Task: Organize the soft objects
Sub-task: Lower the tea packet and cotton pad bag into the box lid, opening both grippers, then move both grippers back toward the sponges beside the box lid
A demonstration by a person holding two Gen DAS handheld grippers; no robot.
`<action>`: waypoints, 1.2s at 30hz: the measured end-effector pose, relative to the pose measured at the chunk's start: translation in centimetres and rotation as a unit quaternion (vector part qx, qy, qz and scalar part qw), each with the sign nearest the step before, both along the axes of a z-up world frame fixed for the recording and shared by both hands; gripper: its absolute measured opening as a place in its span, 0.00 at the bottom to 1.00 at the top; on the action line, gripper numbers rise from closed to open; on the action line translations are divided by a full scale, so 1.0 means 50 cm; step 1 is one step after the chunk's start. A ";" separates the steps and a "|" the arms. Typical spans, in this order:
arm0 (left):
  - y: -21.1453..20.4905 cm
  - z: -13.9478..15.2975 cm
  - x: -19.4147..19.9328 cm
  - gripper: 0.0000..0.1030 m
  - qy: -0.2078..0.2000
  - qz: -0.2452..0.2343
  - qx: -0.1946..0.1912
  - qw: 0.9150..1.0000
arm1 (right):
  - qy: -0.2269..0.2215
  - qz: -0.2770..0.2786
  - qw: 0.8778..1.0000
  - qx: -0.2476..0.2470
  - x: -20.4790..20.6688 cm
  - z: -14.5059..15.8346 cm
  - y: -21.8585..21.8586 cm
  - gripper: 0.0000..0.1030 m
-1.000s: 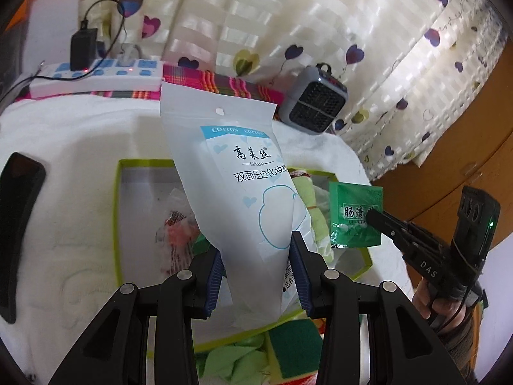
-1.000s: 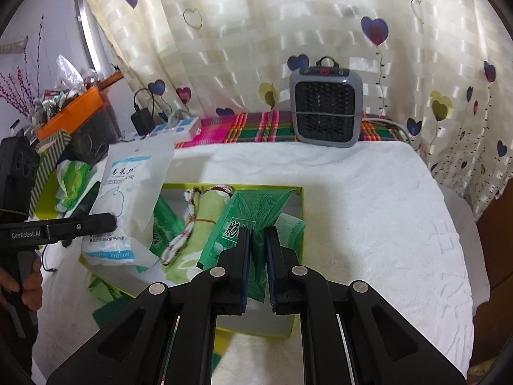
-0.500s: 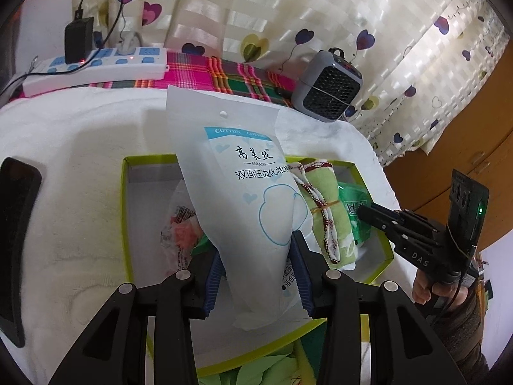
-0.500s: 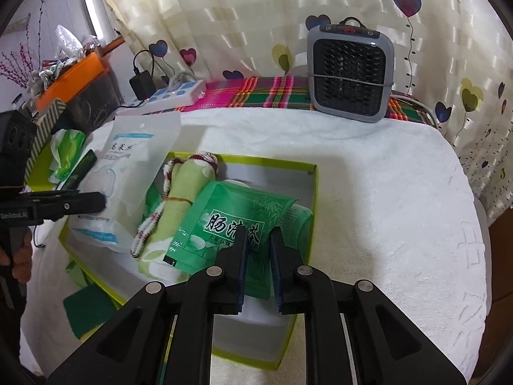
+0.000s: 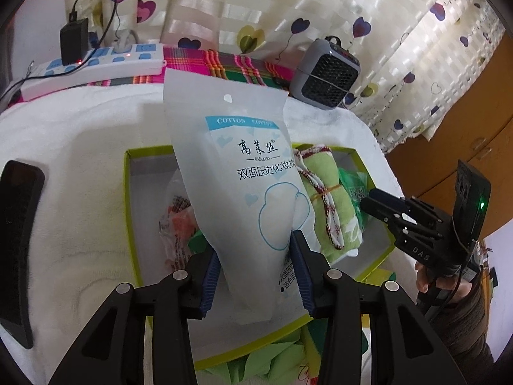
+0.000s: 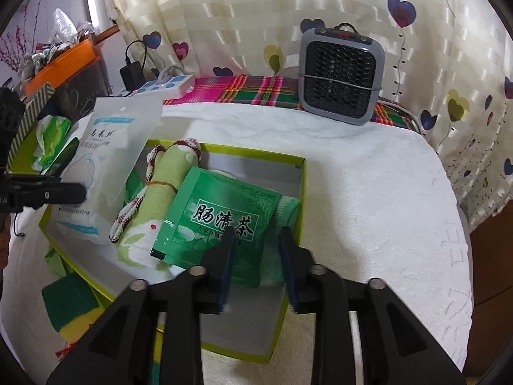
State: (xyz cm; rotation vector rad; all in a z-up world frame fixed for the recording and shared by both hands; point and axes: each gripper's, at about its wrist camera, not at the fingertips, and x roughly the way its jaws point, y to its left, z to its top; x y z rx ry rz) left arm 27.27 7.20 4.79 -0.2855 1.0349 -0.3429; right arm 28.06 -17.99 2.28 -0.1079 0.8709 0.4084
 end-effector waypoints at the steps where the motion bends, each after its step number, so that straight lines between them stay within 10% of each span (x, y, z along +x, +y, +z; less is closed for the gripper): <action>1: 0.001 0.000 -0.002 0.40 0.000 0.001 -0.001 1.000 | 0.002 -0.001 1.000 0.005 0.000 0.000 -0.001 0.33; 8: 0.000 0.010 -0.020 0.45 -0.010 0.000 0.026 1.000 | -0.010 0.008 1.000 0.005 -0.020 0.010 0.015 0.55; 36: 0.001 0.057 -0.150 0.55 -0.079 0.076 0.092 0.990 | -0.045 -0.032 0.997 0.058 -0.101 0.056 0.000 0.61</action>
